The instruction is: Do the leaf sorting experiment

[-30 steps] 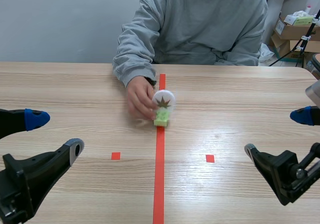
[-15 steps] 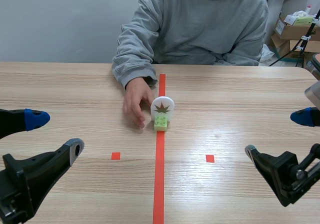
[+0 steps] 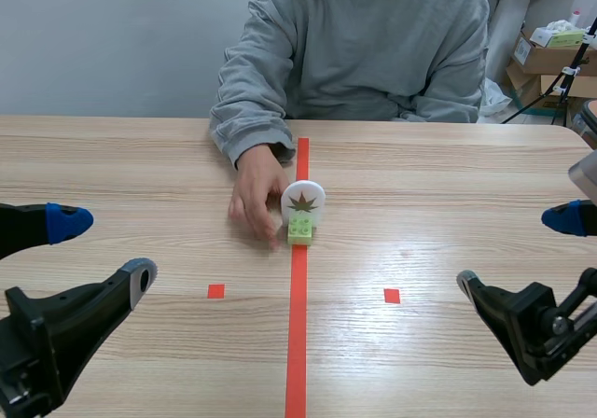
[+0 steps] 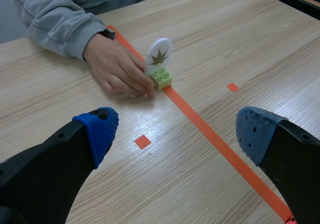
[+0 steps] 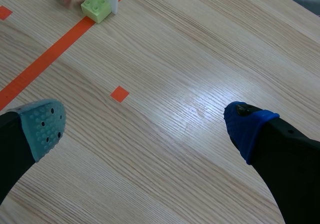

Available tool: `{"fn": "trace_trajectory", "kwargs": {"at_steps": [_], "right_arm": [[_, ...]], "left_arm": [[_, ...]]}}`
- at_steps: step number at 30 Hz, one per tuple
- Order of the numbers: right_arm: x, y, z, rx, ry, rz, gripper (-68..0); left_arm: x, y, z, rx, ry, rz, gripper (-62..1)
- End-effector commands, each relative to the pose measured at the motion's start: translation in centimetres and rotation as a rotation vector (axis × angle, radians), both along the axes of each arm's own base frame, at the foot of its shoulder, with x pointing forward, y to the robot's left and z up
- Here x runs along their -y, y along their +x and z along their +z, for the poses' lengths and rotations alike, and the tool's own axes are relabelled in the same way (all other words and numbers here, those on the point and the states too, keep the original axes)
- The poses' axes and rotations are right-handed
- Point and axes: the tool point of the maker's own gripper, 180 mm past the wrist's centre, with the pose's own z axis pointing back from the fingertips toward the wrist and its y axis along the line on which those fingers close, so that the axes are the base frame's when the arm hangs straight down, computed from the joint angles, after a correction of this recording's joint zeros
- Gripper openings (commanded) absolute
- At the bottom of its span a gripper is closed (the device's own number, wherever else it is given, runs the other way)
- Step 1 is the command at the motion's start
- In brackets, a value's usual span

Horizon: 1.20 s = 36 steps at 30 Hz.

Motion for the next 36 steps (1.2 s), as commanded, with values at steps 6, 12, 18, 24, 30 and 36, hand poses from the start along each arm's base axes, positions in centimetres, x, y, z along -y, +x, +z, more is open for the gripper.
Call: {"fn": "trace_trajectory", "kwargs": {"at_steps": [6, 12, 18, 24, 30, 36], "right_arm": [[-0.1, 0.5, 0.9, 0.029, 0.008, 0.001, 0.4], [-0.1, 0.5, 0.8, 0.026, 0.006, 0.0, 0.4], [-0.1, 0.5, 0.8, 0.026, 0.005, 0.0, 0.4], [-0.1, 0.5, 0.8, 0.026, 0.005, 0.0, 0.4], [0.0, 0.4, 0.7, 0.018, 0.0, -0.001, 0.4], [1.2, 2.0, 0.6, -0.005, -0.078, -0.012, 0.4]], "left_arm": [[0.3, 0.2, 0.9, 0.028, -0.025, -0.001, -9.9], [0.3, 0.2, 0.9, 0.028, -0.025, -0.001, -9.9], [0.3, 0.2, 0.9, 0.028, -0.025, -0.001, -9.9], [0.3, 0.2, 1.0, 0.029, -0.025, -0.001, -9.9], [0.3, 0.2, 1.0, 0.029, -0.026, -0.001, -9.9], [0.3, 0.2, 1.0, 0.029, -0.026, -0.001, -9.9]]}}
